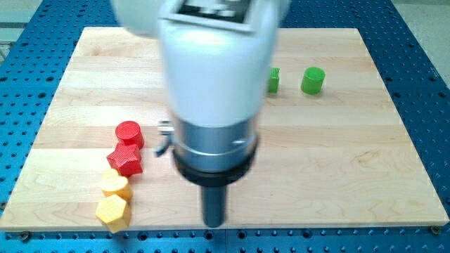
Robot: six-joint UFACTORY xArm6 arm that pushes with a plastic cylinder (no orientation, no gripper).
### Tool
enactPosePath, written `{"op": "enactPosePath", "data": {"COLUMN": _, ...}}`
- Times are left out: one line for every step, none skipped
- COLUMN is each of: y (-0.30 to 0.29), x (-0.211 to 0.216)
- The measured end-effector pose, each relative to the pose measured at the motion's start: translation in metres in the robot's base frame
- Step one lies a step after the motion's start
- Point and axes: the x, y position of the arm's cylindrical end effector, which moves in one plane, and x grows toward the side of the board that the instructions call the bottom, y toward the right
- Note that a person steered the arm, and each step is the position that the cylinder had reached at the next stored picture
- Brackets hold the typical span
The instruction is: Place your arm top right of red circle
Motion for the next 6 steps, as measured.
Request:
{"op": "enactPosePath", "data": {"y": -0.015, "x": 0.001}}
{"op": "enactPosePath", "data": {"y": -0.004, "x": -0.046}}
{"op": "enactPosePath", "data": {"y": 0.019, "x": -0.113}}
{"op": "enactPosePath", "data": {"y": 0.018, "x": -0.153}}
{"op": "enactPosePath", "data": {"y": -0.019, "x": -0.182}}
{"op": "enactPosePath", "data": {"y": -0.068, "x": -0.188}}
